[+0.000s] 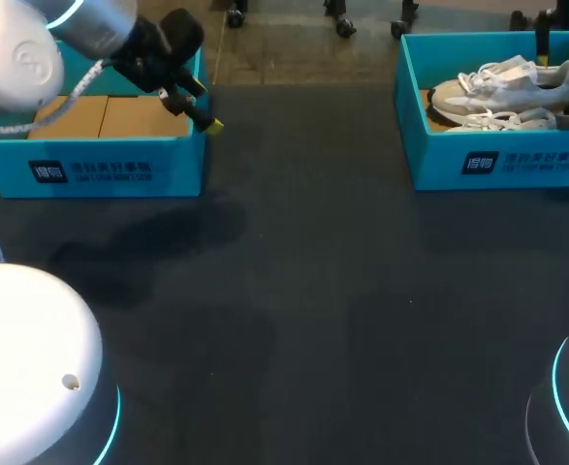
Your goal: Take the shoe out of the shoebox, open the shoe tongue, remove and reinsert the insole, then place the shoe into the shoebox
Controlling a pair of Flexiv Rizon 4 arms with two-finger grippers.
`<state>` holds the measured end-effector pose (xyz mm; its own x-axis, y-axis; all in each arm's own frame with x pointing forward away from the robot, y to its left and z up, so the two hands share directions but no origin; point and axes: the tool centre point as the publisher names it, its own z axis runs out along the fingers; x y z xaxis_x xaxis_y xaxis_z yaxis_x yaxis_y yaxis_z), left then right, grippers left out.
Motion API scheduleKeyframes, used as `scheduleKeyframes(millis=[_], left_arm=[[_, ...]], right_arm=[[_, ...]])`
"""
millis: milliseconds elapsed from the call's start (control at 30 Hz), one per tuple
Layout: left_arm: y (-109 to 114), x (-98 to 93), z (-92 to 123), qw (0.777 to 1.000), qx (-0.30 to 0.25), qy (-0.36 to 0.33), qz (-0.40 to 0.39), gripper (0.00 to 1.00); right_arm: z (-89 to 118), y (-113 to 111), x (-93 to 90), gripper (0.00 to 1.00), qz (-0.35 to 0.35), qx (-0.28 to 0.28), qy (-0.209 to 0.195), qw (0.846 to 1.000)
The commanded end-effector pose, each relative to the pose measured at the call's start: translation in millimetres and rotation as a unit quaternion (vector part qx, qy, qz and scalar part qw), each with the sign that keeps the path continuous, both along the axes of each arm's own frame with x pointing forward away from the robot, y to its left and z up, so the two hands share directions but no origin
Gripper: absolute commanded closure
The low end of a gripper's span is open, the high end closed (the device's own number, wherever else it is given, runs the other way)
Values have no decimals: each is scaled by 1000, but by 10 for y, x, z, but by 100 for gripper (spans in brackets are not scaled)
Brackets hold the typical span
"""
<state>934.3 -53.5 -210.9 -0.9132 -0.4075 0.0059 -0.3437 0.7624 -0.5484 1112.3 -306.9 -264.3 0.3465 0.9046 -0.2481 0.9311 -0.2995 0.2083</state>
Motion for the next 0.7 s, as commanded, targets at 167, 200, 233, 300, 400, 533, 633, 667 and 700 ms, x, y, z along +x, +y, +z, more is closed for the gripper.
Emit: scheduleKeyframes(millis=[167,200,233,300,400,533,633,667,700], left_arm=[[-19,40,61,985,35,60,155,0],[-20,40,60,981,42,73,177,0],[-14,48,52,975,46,88,200,0],[-1,51,38,967,52,102,229,0],[27,63,10,954,57,119,268,0],[63,96,-34,940,60,144,305,0],[86,128,-76,932,65,153,323,0],[93,141,-96,930,66,157,326,0],[104,161,-121,927,68,162,332,0]], right_arm=[[258,160,-390,0,50,12,-14,999],[278,196,-450,0,59,14,-7,998],[288,220,-491,0,63,14,-4,998],[306,265,-567,0,67,14,0,998],[344,338,-679,0,72,20,2,997],[442,460,-891,0,87,28,10,996],[522,537,-1021,0,96,33,12,995],[543,562,-1065,0,101,34,14,994],[563,584,-1107,0,101,35,14,994]])
